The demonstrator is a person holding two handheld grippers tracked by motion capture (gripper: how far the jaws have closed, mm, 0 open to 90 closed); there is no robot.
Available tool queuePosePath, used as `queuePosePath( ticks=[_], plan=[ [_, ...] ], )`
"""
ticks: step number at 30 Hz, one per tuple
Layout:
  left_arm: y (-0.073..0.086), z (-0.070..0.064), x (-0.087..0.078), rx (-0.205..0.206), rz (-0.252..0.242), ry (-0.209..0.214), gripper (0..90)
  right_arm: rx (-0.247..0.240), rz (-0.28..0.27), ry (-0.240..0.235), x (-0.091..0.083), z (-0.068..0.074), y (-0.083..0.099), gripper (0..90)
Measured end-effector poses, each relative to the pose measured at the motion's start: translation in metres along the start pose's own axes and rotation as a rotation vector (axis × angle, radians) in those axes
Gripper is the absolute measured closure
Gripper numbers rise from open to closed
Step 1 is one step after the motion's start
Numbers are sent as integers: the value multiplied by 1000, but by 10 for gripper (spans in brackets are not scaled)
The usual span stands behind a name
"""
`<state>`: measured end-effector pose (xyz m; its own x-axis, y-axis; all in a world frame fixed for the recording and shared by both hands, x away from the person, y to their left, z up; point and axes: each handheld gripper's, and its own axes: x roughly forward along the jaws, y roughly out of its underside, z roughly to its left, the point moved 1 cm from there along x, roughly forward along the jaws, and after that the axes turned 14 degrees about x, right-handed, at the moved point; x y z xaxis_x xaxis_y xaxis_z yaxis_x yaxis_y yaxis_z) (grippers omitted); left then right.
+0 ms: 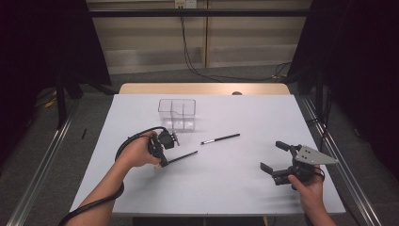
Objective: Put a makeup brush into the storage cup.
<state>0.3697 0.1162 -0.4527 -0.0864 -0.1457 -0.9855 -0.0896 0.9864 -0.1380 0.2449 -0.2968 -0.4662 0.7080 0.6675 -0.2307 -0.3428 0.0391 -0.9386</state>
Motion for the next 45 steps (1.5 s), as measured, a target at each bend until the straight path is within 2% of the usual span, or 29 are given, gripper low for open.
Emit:
queuePosePath(
  ticks=[2, 5, 7, 8, 11, 13, 14, 16, 19, 20, 26, 28, 29, 33, 38, 39, 42, 45],
  plan=[
    [-2, -3, -2, 9, 4, -2, 845, 0, -1, 0, -1, 0, 0, 0],
    [-5, -6, -6, 16, -20, 5, 845, 2, -2, 0, -1, -1, 0, 0],
    [-8, -8, -10, 22, -23, -14, 845, 6, -2, 0, -1, -1, 0, 0],
    [-9, -7, -12, 23, -26, -3, 845, 5, 1, 1, -1, -1, 0, 0],
    [-14, -10, -16, 34, -48, -20, 845, 4, 2, -1, -1, -1, 0, 0],
    [-18, -11, -19, 47, -52, -4, 845, 2, 3, -3, 0, -1, 0, 0],
    [-20, -13, -19, 42, -68, -20, 845, 3, 3, -3, 0, 0, 0, 0],
    [-25, -15, -21, 50, -72, -6, 845, 2, 5, -3, 0, 0, 0, 0],
    [-31, -17, -25, 66, -89, -8, 845, 0, 3, -3, 0, -1, -1, 0],
    [-32, -18, -25, 65, -102, -20, 845, 1, 5, -2, 0, -1, 0, 0],
    [-44, -21, -29, 90, -121, 2, 845, 2, 3, -3, 0, -2, -1, 0],
    [-47, -23, -28, 86, -134, 1, 845, 2, 3, -4, 0, -2, -1, 0],
    [-48, -23, -29, 100, -129, 10, 845, 3, 3, -6, 0, -2, -1, 0],
    [-54, -27, -28, 99, -152, 9, 845, 1, 15, -13, 1, -2, 0, 0],
    [-61, -30, -28, 105, -163, 12, 845, -4, 23, -18, 2, -1, -1, 0],
    [-63, -31, -29, 113, -155, 22, 845, -2, 23, -20, 2, -1, -1, 0],
    [-69, -34, -27, 127, -138, 14, 845, -3, 37, -25, 3, -1, -2, 0],
    [-76, -36, -28, 140, -141, 17, 845, -9, 46, -30, 5, 0, -3, 0]
  ],
)
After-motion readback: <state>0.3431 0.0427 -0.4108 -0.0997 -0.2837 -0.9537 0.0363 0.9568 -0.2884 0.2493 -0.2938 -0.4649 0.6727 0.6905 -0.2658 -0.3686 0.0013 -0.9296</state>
